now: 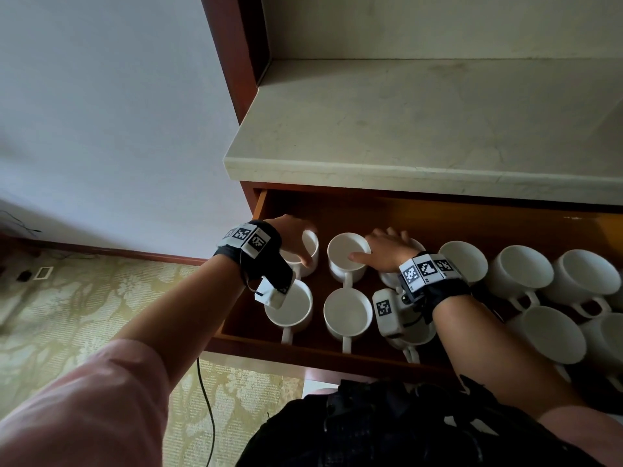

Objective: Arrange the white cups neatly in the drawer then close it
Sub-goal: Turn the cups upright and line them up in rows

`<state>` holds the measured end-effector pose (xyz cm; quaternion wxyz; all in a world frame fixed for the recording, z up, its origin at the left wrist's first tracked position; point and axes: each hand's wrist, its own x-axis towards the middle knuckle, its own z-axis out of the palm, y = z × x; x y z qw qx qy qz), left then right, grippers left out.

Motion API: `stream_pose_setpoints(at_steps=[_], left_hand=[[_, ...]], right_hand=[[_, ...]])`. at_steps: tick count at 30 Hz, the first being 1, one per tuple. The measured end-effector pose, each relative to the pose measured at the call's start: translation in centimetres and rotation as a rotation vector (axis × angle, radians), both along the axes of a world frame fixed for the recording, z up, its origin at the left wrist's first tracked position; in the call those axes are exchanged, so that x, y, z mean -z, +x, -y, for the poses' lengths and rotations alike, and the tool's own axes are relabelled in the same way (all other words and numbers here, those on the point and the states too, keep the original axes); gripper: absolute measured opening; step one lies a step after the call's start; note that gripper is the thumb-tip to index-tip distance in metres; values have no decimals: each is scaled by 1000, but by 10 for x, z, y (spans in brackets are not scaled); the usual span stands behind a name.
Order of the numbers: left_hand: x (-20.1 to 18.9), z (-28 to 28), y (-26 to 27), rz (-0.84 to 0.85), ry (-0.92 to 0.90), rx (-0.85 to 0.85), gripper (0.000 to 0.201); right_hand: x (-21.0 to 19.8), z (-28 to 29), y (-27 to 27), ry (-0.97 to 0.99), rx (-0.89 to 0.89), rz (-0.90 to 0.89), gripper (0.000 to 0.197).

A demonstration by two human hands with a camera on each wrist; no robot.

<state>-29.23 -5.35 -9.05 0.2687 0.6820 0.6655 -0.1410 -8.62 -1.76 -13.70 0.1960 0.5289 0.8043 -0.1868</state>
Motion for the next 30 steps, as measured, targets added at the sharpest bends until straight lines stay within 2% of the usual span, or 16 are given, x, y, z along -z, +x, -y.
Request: stream_pose_setpoints(at_steps=[30], left_hand=[[8, -7, 1, -93, -29, -5, 86]], right_hand=[[-1, -1, 0, -6, -6, -12, 64]])
